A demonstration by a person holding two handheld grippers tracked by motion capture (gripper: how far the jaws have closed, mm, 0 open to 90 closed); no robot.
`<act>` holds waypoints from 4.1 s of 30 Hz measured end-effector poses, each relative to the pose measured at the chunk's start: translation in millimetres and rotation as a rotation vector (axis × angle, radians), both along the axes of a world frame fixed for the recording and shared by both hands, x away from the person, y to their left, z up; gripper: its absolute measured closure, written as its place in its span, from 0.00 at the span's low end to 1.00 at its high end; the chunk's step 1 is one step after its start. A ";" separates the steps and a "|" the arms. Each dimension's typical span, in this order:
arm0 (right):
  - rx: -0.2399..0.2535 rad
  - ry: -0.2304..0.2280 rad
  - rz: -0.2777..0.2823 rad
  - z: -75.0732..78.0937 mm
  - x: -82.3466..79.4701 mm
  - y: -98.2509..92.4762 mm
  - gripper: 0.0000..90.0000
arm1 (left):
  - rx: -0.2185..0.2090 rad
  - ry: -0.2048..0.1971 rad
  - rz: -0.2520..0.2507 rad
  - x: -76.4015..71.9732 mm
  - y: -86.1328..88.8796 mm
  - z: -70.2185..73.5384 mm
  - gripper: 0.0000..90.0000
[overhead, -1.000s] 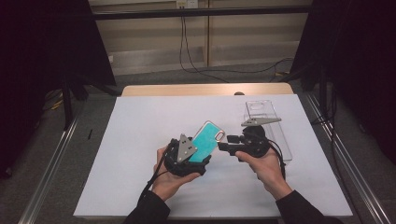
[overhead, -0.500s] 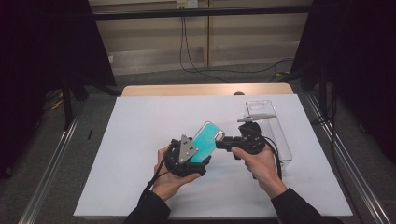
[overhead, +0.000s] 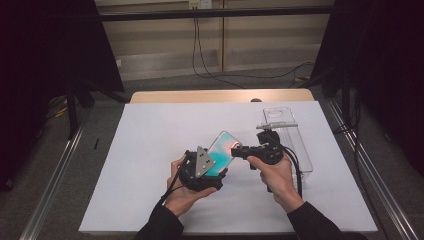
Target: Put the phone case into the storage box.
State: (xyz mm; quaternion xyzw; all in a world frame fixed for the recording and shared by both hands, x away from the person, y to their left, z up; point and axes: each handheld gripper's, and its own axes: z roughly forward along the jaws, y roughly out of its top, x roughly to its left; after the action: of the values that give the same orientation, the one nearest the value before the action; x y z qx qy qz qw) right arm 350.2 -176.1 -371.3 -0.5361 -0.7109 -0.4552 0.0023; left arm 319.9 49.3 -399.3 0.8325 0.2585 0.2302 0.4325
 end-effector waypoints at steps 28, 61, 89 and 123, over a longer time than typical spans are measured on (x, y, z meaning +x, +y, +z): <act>0.057 -0.049 0.008 -1.7 -2.7 4.9 0.91 | -0.033 0.059 0.028 11.2 1.2 -12.7 0.30; -0.021 -0.292 0.001 2.4 -0.6 -16.9 0.91 | -0.230 -0.013 0.085 15.3 42.9 -9.3 0.04; -0.016 -0.383 -0.045 16.2 -3.8 -47.8 0.91 | -0.362 -0.070 0.134 -1.4 89.4 -21.2 0.03; -0.055 -0.465 -0.079 38.6 -8.1 -78.8 0.91 | -0.369 -0.109 0.222 -27.0 155.2 -24.0 0.03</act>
State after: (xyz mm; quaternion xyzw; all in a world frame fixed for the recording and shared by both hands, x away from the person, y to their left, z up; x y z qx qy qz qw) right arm 342.2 -254.9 -332.6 -0.4442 -0.6828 -0.5465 -0.1941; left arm 292.9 204.5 -423.2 0.6920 0.3626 0.2698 0.5629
